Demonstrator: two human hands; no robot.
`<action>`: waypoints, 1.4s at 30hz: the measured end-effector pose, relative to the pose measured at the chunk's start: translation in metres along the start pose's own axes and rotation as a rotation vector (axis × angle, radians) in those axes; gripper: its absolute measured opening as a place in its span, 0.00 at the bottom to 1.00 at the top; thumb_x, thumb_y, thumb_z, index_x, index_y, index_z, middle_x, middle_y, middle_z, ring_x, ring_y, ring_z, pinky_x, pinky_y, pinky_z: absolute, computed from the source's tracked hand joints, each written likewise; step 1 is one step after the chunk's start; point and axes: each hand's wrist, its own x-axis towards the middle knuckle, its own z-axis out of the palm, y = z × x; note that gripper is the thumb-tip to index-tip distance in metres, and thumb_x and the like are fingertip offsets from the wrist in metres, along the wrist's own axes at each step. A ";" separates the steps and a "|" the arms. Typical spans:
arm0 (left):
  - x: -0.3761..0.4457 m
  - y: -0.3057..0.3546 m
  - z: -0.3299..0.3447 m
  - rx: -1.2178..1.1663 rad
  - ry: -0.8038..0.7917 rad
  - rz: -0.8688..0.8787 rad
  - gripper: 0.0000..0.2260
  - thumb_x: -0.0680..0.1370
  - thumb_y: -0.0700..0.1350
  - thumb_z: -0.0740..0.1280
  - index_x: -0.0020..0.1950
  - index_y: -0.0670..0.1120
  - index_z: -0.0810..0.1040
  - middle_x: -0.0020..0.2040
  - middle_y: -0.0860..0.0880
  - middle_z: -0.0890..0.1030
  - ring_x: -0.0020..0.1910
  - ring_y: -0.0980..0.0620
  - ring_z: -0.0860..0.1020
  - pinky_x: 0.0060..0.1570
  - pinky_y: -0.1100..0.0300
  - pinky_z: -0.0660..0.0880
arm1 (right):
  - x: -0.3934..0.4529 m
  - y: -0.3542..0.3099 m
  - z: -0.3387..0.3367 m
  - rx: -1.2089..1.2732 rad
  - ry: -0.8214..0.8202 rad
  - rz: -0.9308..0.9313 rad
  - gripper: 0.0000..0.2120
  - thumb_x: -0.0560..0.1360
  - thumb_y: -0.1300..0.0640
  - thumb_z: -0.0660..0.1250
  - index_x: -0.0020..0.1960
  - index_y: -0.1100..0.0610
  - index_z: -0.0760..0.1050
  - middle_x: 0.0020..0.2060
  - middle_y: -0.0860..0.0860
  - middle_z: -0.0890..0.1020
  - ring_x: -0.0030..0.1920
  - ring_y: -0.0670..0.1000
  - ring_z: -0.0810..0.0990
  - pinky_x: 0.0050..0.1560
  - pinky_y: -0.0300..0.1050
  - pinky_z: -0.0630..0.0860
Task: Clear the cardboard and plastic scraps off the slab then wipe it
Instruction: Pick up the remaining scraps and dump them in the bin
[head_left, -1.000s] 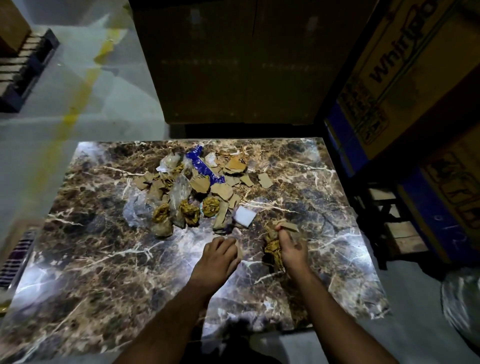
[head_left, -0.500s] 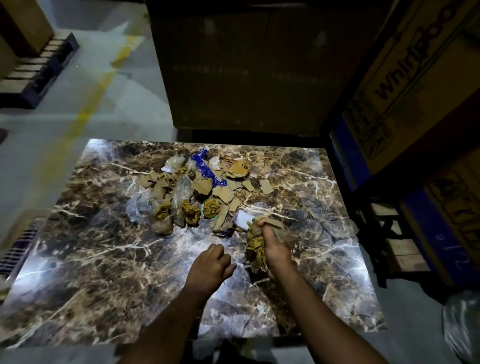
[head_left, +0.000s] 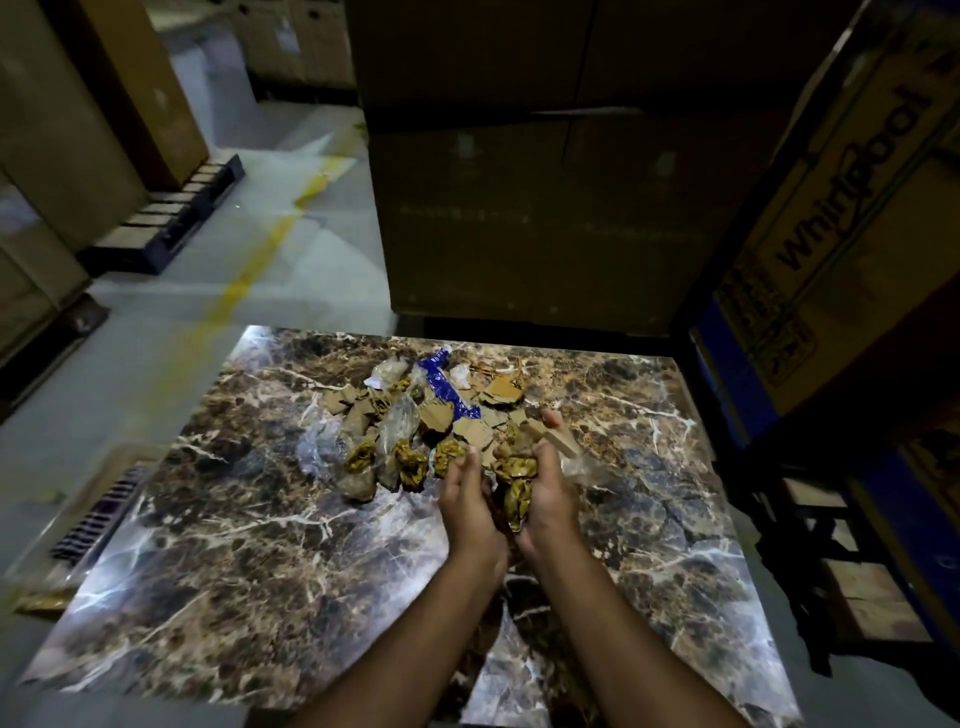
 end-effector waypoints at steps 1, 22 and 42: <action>-0.007 0.006 0.005 0.002 -0.012 0.059 0.10 0.82 0.49 0.66 0.55 0.44 0.80 0.49 0.45 0.86 0.49 0.50 0.85 0.50 0.55 0.82 | -0.016 -0.014 0.012 -0.008 -0.009 -0.027 0.30 0.69 0.33 0.71 0.64 0.50 0.79 0.59 0.56 0.84 0.61 0.61 0.82 0.62 0.65 0.77; -0.036 0.111 -0.104 -0.210 0.381 0.518 0.09 0.80 0.37 0.68 0.55 0.48 0.83 0.51 0.46 0.86 0.51 0.46 0.84 0.48 0.55 0.80 | -0.141 -0.009 0.159 0.102 -0.530 0.150 0.19 0.85 0.54 0.52 0.52 0.62 0.79 0.41 0.55 0.86 0.42 0.53 0.85 0.42 0.45 0.82; -0.219 0.221 -0.510 -0.553 0.988 0.928 0.03 0.80 0.38 0.68 0.52 0.41 0.80 0.49 0.45 0.84 0.50 0.46 0.82 0.46 0.59 0.79 | -0.483 0.269 0.333 -0.335 -1.269 0.321 0.12 0.80 0.70 0.55 0.43 0.60 0.72 0.36 0.51 0.83 0.41 0.50 0.83 0.43 0.42 0.80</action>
